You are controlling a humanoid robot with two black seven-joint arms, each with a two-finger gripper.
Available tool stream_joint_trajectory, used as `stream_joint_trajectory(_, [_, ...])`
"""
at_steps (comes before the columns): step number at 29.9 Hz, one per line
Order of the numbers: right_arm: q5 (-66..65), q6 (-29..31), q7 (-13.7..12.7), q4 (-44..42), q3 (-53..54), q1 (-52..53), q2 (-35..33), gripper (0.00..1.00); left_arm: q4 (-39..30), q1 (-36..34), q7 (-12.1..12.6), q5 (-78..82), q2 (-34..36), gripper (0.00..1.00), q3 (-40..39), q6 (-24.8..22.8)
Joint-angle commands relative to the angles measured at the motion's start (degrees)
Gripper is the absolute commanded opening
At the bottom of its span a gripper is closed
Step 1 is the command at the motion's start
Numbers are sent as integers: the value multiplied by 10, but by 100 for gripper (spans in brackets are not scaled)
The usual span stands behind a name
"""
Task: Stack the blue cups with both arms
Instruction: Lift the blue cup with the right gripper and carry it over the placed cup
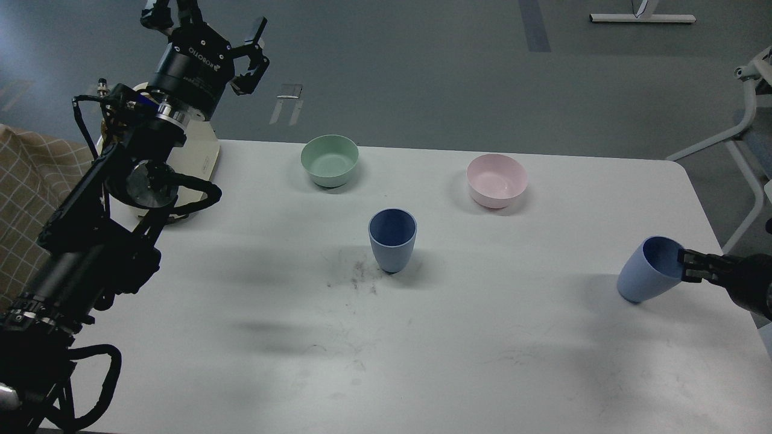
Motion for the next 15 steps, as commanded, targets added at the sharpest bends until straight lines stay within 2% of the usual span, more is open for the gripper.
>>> stream_joint_trajectory(1, [87,0,1,12,51,63,-8,0,-1,-1,1,0,-1,98,0,0])
stream_joint_trajectory(6, [139,0,-24,25,34,232,2,0,-3,0,2,0,-5,98,0,2])
stream_joint_trajectory(9, [140,0,-41,30,-17,306,58,0,-3,0,2,0,-10,98,0,2])
stream_joint_trajectory(11, [140,0,-51,30,-68,363,108,0,-3,0,2,0,-10,98,0,2])
stream_joint_trajectory(13, [136,0,-75,25,-153,419,178,0,-3,0,1,0,-11,98,0,2])
stream_joint_trajectory(15, [134,0,-83,23,-191,442,222,0,-3,0,0,-1,-11,98,0,2])
